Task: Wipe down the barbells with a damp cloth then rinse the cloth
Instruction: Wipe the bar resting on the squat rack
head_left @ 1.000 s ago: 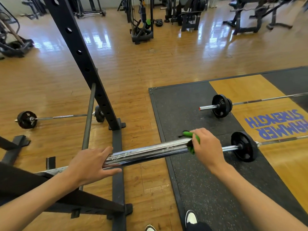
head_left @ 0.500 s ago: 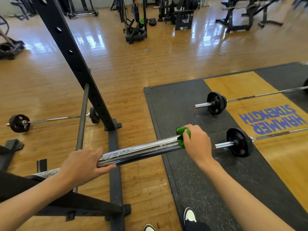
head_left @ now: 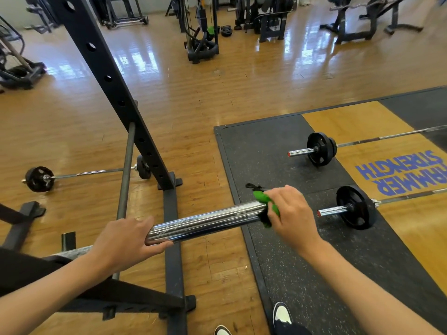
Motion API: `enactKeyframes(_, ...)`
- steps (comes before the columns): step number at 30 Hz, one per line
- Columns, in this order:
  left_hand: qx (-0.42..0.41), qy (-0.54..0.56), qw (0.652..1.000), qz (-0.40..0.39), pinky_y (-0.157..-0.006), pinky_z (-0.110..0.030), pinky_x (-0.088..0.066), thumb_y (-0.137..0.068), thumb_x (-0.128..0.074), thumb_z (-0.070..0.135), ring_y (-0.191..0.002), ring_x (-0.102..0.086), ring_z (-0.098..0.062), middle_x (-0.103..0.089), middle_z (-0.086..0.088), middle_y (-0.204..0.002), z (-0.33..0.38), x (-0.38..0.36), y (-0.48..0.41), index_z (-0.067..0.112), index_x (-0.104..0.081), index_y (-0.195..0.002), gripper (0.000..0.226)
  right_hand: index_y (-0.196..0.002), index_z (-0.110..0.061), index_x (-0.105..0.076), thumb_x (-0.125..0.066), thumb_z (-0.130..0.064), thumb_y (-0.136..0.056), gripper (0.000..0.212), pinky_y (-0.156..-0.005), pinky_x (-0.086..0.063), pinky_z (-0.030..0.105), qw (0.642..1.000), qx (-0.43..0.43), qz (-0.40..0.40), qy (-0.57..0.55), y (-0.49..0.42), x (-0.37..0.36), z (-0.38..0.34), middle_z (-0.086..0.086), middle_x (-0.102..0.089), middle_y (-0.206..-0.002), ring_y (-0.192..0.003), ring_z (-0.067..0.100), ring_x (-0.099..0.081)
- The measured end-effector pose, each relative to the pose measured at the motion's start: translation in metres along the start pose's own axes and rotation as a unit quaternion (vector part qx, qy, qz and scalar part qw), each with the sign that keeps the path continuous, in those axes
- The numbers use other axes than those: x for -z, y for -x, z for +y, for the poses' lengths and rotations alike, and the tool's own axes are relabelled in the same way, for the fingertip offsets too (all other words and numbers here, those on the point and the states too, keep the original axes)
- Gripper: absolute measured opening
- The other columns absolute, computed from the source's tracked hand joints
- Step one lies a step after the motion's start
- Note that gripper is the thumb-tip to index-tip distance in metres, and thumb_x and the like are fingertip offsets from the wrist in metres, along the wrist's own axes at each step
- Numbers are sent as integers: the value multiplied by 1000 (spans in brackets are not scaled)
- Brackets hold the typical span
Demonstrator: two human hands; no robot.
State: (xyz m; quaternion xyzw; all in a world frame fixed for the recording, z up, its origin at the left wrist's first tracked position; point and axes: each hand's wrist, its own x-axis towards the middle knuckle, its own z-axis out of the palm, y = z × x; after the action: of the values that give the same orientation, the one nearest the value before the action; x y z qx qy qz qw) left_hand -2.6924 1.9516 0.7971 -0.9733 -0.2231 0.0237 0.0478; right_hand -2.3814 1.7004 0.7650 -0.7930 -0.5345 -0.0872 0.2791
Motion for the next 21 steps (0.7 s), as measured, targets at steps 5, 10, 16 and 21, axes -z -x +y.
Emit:
enactKeyframes(5, -2, -10, 1000, -3, -50, -13, -46, -69, 3, 98, -53, -51, 2, -54, 17, -68, 1, 1, 0, 37, -49, -96, 85, -64, -13, -51, -41, -39, -92, 40, -55, -33, 30, 943, -245, -221, 34, -67, 15, 0, 4, -52, -66, -68, 28, -55)
enactKeyframes(10, -3, -15, 1000, 0, -48, -13, -44, -71, -1, 98, -51, -51, 1, -53, 17, -64, 1, 0, 0, 37, -48, -92, 79, -70, -16, -53, -43, -37, -96, 35, -60, -38, 31, 937, -189, -268, 122, -81, 6, -26, 1, -54, -70, -64, 22, -53)
enactKeyframes(16, -3, -17, 1000, 5, -47, -14, -44, -70, 1, 98, -51, -51, 1, -53, 17, -64, 1, 2, 1, 36, -48, -92, 82, -97, -16, -67, -41, -30, -99, 30, -79, -47, 37, 997, 15, -22, 72, -12, -9, -14, 0, -66, -90, -80, 20, -57)
enactKeyframes(21, -1, -14, 1000, -1, -50, -14, -46, -68, 4, 99, -53, -51, 1, -54, 16, -67, 3, 3, 1, 36, -47, -94, 85, -95, -15, -65, -38, -35, -95, 33, -73, -46, 35, 998, -24, -49, 26, -13, 2, 9, -1, -62, -89, -81, 20, -55)
